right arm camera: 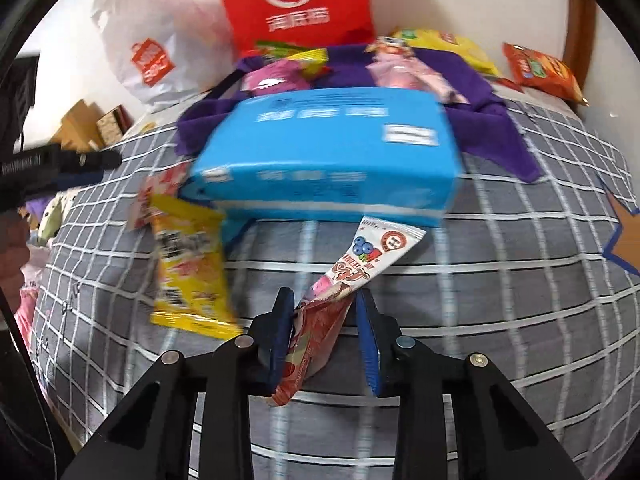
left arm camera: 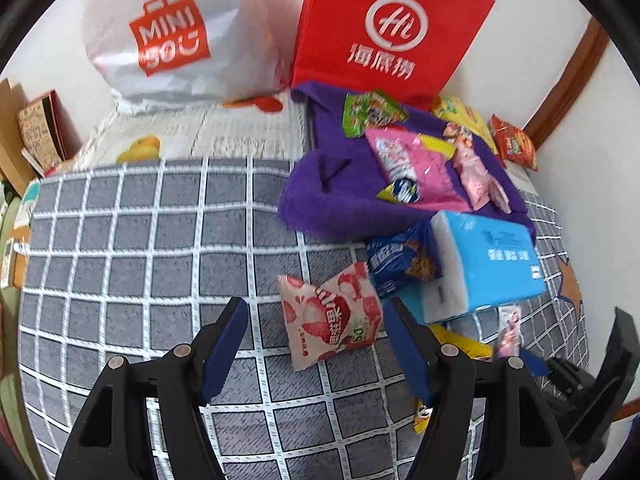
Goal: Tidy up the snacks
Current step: 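Grasp red-white candy stick packet with right tool while left tool grasps strawberry bag, then lift and carry the strawberry bag and candy stick packet toward the towel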
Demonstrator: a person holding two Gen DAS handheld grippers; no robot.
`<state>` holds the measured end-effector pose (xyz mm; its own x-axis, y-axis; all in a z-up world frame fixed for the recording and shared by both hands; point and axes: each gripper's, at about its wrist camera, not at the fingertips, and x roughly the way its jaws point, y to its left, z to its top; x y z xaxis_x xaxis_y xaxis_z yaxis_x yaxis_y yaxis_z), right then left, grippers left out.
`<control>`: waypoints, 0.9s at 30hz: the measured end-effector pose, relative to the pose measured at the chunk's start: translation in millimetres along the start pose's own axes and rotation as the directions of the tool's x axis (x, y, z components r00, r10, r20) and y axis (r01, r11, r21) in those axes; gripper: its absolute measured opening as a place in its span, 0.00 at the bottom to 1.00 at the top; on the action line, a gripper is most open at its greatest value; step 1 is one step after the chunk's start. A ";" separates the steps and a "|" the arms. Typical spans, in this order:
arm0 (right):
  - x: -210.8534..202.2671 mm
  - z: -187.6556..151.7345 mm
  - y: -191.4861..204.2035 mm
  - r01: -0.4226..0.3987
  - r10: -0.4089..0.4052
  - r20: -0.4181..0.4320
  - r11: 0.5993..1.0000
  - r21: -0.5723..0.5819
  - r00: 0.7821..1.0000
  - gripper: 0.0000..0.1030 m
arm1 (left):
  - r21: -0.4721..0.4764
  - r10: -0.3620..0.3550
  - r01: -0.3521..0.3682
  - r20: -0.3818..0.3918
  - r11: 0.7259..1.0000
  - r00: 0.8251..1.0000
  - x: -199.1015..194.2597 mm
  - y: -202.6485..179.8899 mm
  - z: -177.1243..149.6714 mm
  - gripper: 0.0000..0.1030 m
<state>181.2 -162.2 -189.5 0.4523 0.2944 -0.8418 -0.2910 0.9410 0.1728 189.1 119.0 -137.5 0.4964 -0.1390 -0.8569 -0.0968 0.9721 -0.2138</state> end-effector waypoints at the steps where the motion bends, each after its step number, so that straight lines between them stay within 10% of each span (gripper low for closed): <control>1: 0.3 0.6 -4.6 0.010 -0.010 -0.003 1.000 0.001 1.000 0.29 | -0.008 -0.002 0.002 -0.010 1.000 1.000 5.4 0.2 -1.3 0.66; 20: 9.4 -9.9 -2.0 0.094 -0.089 0.053 0.991 -0.094 0.995 0.44 | 0.030 0.089 -0.089 0.014 0.996 0.996 59.4 -30.2 -10.3 0.75; 27: 6.2 -14.5 -4.9 0.125 -0.118 0.090 0.988 -0.088 0.989 0.32 | 0.122 0.171 -0.178 0.066 0.976 0.983 61.8 -42.8 -15.7 0.64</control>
<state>173.2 -167.4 -203.0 0.5570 0.1955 -0.8071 -0.3049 0.9522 0.0202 210.3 65.8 -188.7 0.5281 0.0422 -0.8481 -0.0775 0.9970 0.0014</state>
